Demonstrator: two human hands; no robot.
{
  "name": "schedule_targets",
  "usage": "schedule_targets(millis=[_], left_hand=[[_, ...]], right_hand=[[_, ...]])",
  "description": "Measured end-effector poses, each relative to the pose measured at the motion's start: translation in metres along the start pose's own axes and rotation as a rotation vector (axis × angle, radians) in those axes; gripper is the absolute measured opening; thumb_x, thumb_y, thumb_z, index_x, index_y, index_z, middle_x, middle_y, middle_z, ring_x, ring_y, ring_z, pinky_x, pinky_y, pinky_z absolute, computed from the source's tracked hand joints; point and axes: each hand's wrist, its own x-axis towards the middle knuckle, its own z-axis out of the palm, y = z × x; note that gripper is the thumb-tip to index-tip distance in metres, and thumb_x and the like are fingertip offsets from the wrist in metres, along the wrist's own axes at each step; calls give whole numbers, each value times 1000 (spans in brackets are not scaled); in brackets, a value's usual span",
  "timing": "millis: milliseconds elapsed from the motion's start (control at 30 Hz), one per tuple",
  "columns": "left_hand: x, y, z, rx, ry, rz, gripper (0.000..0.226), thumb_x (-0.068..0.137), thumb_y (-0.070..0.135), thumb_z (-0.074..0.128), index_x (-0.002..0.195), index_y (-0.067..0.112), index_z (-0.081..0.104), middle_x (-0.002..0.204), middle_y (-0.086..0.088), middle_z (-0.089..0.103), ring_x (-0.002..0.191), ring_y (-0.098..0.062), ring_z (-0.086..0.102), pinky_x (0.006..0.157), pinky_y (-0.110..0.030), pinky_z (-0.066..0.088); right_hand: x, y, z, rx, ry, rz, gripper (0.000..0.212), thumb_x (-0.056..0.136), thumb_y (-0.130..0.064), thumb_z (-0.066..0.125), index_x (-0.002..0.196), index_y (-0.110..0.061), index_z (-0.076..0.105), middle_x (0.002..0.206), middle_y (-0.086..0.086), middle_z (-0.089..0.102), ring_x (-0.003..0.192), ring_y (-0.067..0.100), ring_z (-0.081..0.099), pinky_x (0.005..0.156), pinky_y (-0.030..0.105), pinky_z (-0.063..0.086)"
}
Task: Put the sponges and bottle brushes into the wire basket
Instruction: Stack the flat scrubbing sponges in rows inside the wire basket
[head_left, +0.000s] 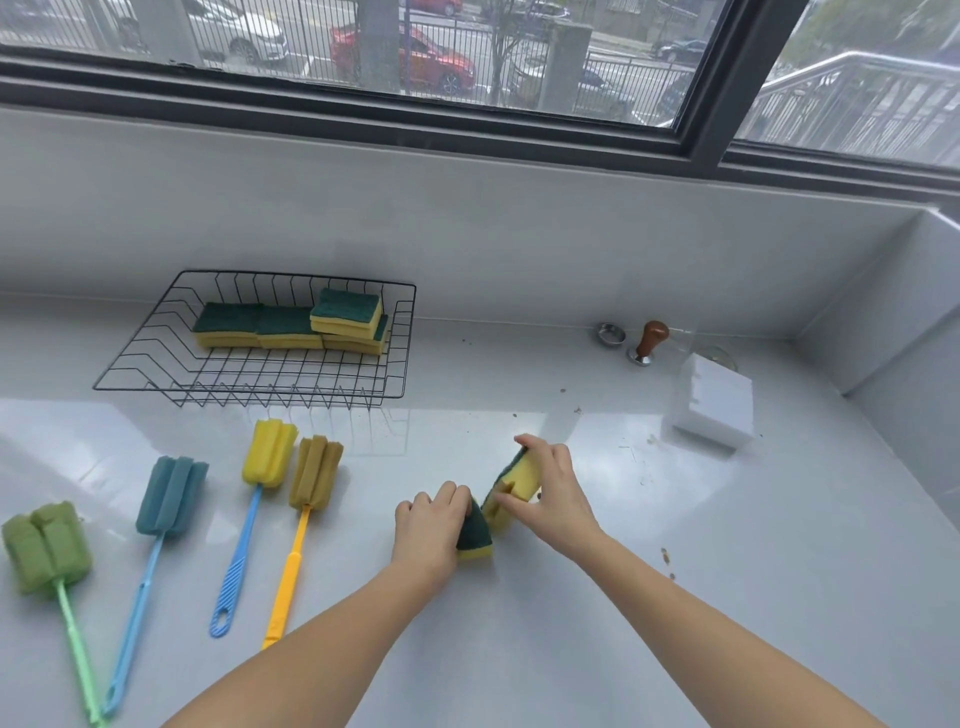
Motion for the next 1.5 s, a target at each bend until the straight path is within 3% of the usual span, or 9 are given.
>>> schedule_targets(millis=[133,367,533,667,800,900,1167,1333,1500], left_hand=[[-2,-1,2,-11,26,8,42,73,-5,47,107,20,41,113,0,49,94,-28,51,77,-35,34],[-4,-9,15,-96,86,32,45,72,-2,49,109,23,45,112,2,50,94,-24,49,84,-31,34],[-9,-9,20,-142,117,60,48,71,-1,50,112,23,46,113,2,49,98,-22,47,88,-27,31],[-10,-16,14,-215,30,127,48,73,9,55,118,21,45,122,0,45,106,-24,46,96,-29,32],[-14,-24,6,-294,-33,173,48,79,24,60,125,22,44,134,-3,40,119,-26,40,105,-31,30],[-19,-34,5,-269,-9,242,49,79,19,59,126,22,45,135,-2,42,123,-23,40,105,-30,30],[-24,-82,-22,-337,105,247,43,67,15,56,108,24,49,121,7,49,110,-18,46,91,-25,34],[-9,-132,-72,-339,238,278,37,63,9,58,97,23,53,122,5,51,113,-17,45,96,-28,37],[4,-183,-114,-326,291,303,31,65,5,62,87,25,53,125,6,50,114,-17,44,95,-27,38]], right_hand=[[-11,20,-1,90,31,-43,55,73,-28,75,119,-34,46,113,-9,44,103,-4,47,82,17,42],[-32,57,-17,-239,-39,13,48,71,-20,69,109,-31,41,111,-12,48,108,17,46,79,28,43],[-39,58,-6,-429,-48,-48,56,67,-44,72,112,-25,45,128,-7,45,121,17,40,92,32,42],[-34,52,-3,-450,-94,-177,43,75,-39,70,113,-30,52,142,-8,43,132,15,37,107,36,33],[-28,42,-2,-430,-134,-200,33,75,-29,71,104,-28,55,118,-12,59,112,17,49,92,34,41],[-21,30,-3,-472,-162,-198,27,73,-24,69,97,-27,56,104,-13,63,99,18,53,83,30,41],[-3,-18,19,-413,-174,-288,28,69,-18,67,91,-29,54,93,-20,59,90,10,49,82,27,40],[22,-78,38,-372,-89,-358,33,67,-11,70,92,-27,56,106,-17,61,105,12,54,88,37,44],[48,-130,56,-392,-73,-373,34,71,-18,71,93,-35,51,112,-25,54,112,2,46,83,31,28]])
